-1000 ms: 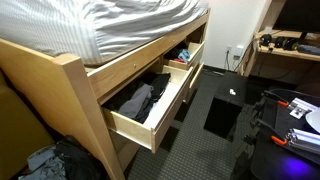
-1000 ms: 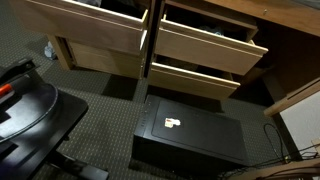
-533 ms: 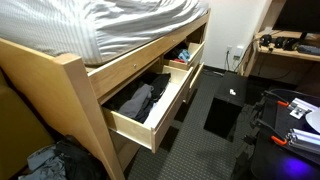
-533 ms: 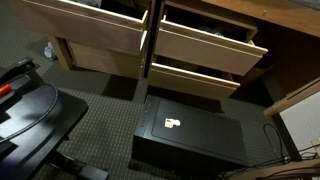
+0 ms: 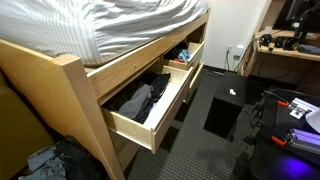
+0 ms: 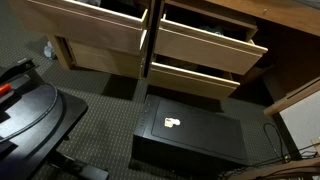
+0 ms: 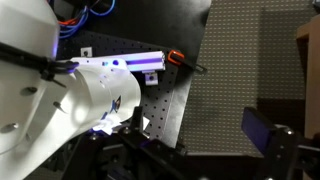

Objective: Close the top drawer on the left

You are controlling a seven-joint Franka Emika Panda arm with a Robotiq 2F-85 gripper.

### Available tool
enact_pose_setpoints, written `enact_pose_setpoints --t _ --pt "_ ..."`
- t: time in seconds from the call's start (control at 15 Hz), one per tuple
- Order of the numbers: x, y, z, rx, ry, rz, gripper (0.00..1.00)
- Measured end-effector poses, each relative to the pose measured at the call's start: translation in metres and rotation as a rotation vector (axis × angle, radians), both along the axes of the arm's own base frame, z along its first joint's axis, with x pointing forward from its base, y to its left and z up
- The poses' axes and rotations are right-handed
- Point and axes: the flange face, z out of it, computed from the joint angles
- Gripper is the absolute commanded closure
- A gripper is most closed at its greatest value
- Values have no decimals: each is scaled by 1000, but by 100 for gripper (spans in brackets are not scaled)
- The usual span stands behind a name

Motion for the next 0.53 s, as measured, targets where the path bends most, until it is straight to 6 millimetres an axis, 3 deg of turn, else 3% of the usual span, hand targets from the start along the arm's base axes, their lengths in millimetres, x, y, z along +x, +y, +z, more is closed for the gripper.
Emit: enact_pose_setpoints --t 0.4,0.53 --pt "-3 5 8 -4 -21 -29 0" --pt "13 1 16 -34 -140 -62 0"
